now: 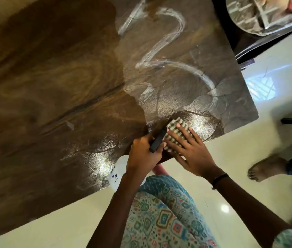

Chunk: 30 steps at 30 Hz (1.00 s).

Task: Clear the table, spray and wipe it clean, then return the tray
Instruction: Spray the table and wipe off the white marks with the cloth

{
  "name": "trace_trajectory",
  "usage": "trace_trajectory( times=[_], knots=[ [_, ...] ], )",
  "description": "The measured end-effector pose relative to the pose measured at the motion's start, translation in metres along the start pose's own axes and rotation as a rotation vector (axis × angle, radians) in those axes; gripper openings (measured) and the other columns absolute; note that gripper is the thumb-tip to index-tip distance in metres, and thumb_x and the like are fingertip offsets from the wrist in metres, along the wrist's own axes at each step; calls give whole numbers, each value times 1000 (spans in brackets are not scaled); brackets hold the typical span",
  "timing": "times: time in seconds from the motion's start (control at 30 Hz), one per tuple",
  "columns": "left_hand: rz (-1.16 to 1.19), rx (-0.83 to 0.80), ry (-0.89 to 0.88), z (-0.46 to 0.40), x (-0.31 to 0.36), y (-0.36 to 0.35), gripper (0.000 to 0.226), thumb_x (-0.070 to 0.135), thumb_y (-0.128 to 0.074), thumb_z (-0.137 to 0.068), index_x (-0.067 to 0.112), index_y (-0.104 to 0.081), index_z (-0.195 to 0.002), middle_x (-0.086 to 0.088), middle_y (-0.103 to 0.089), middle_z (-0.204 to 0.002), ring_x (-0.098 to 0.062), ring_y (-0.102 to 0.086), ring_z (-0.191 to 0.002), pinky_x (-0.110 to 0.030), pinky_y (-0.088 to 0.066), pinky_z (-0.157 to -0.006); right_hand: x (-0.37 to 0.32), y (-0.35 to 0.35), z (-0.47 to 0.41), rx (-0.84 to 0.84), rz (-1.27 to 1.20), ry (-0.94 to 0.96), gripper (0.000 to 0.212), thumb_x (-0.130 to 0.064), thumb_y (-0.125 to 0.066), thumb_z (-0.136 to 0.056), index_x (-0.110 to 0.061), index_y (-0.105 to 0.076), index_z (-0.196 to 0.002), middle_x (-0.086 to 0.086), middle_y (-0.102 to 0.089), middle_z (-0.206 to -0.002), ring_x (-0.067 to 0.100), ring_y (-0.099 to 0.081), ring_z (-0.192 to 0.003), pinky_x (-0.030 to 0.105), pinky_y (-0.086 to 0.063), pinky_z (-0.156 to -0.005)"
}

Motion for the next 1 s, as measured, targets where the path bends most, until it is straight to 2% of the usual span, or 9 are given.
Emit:
trace_trajectory(
  times=[0.07, 0.17, 0.23, 0.3, 0.47, 0.63, 0.77, 0.9, 1.0],
  knots=[
    [-13, -8, -2, -1, 5, -1, 28, 38, -71, -78, 11, -63, -83, -17, -68, -81, -40, -62, -80, -42, -52, -67, 28, 8, 24, 9, 24, -31, 49, -37, -36, -98, -30, -32, -146, 1, -28, -156, 29, -18, -147, 52, -24, -115],
    [-5, -17, -6, -5, 15, -2, 28, 40, -71, -78, 13, -61, -77, -15, -68, -80, -38, -63, -80, -40, -53, -66, 103, 36, 46, 115, -23, -293, 51, -34, -36, -97, -28, -31, -147, 5, -29, -156, 30, -17, -147, 54, -25, -114],
    [-20, -18, -18, -8, 26, -3, 28, 39, -70, -79, 12, -62, -79, -14, -68, -81, -35, -64, -80, -32, -46, -62, 143, 52, 42, 181, -54, -483, 52, -33, -32, -97, -24, -30, -148, 7, -26, -157, 31, -14, -147, 56, -23, -114],
    [-39, -20, -31, -10, 39, -7, 29, 39, -70, -80, 11, -64, -83, -12, -69, -82, -33, -64, -80, -27, -39, -61, 157, 55, 28, 205, -73, -559, 52, -34, -29, -98, -22, -31, -148, 7, -24, -158, 33, -14, -146, 56, -18, -116],
    [-16, -52, -91, -18, 73, -28, 30, 36, -69, -80, 7, -62, -82, -16, -68, -84, -38, -63, -83, -31, -43, -63, 147, 48, 37, 147, -28, -355, 51, -34, -31, -98, -21, -34, -148, 8, -26, -157, 31, -10, -148, 55, -15, -117],
    [10, 9, -121, -25, 97, -32, 27, 31, -67, -81, 5, -60, -77, -19, -67, -77, -42, -62, -79, -39, -51, -66, 156, 52, 44, 215, -105, -545, 51, -32, -33, -98, -20, -34, -147, 4, -24, -158, 28, -10, -148, 50, -14, -119],
    [84, 28, -98, -29, 104, -26, 24, 29, -69, -81, 7, -61, -74, -16, -68, -77, -39, -63, -79, -35, -46, -66, 158, 50, 43, 170, -126, -519, 52, -34, -31, -98, -22, -31, -149, 2, -19, -159, 29, -8, -148, 50, -11, -119],
    [114, -23, -117, -27, 108, -23, 25, 31, -71, -80, 8, -61, -76, -13, -69, -80, -35, -63, -81, -30, -40, -65, 158, 46, 44, 134, -143, -543, 54, -36, -31, -98, -21, -30, -149, 3, -19, -159, 29, -6, -148, 51, -11, -119],
    [99, -8, -119, -28, 102, -17, 27, 31, -69, -82, 5, -63, -79, -15, -68, -78, -36, -63, -77, -34, -48, -64, 156, 48, 43, 128, -134, -553, 54, -37, -30, -97, -21, -31, -149, 3, -19, -159, 27, -4, -149, 50, -11, -119]
  ],
)
Point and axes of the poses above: each hand's wrist, its own z-axis away from the middle knuckle, its own y-axis out of the back of the hand, x = y × z, the point moved 9 cm from there along -z, towards the middle knuckle
